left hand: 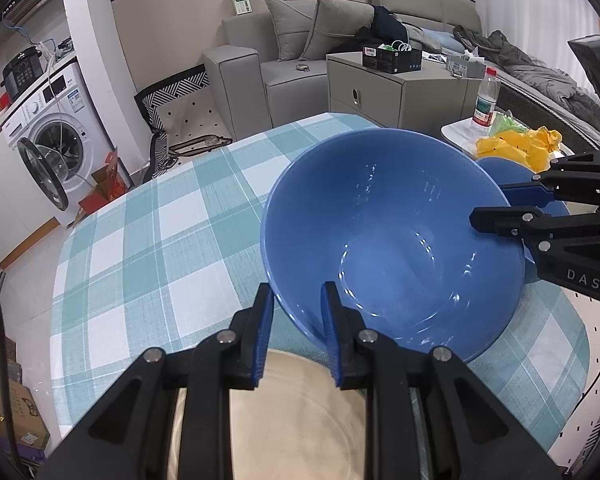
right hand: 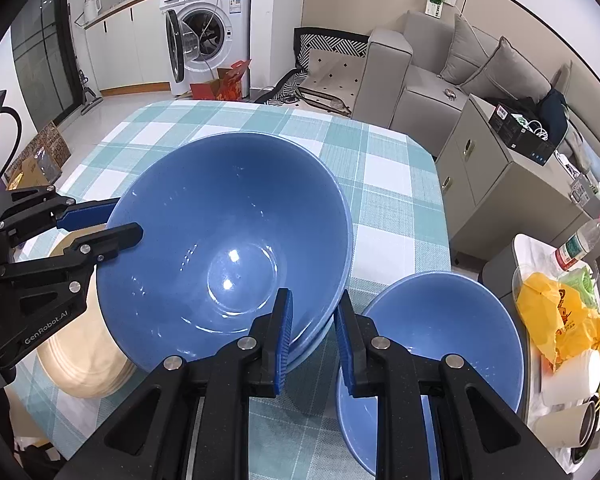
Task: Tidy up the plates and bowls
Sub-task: 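Lower the held bowl into the other light-blue bowl with both grippers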
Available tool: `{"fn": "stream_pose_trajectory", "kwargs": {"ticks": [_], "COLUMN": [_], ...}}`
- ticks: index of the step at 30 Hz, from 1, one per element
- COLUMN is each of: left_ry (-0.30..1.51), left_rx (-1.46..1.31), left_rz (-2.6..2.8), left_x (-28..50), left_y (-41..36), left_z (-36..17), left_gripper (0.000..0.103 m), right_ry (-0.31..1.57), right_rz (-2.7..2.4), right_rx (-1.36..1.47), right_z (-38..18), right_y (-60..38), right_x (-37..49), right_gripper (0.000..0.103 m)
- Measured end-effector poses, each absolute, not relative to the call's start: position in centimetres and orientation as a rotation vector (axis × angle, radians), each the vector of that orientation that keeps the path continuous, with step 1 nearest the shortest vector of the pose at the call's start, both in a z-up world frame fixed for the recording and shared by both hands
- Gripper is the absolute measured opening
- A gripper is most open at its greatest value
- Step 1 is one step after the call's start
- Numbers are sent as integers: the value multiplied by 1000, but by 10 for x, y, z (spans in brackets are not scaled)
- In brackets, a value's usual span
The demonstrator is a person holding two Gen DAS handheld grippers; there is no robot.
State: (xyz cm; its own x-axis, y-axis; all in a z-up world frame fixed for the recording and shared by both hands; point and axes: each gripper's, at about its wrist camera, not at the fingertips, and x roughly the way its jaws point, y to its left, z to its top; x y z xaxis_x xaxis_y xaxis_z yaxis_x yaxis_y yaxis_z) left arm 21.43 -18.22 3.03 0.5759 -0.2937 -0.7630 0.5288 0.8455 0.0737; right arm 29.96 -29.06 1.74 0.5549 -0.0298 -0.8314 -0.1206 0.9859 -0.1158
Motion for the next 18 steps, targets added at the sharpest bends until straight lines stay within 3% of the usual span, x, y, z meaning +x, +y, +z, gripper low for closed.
{"fn": "stream_pose_trajectory", "kwargs": {"ticks": [18], "left_ry": [833], "left_rx": [354], "left_rz": [-482], "left_x": [217], "left_y": [-190], "left_z": [21], "left_gripper": [22], "right_ry": [1005], "right_rz": [48], "right_rx": [-182], "right_z": [7], "right_y": [-292], "right_x": [304], "right_gripper": [22]}}
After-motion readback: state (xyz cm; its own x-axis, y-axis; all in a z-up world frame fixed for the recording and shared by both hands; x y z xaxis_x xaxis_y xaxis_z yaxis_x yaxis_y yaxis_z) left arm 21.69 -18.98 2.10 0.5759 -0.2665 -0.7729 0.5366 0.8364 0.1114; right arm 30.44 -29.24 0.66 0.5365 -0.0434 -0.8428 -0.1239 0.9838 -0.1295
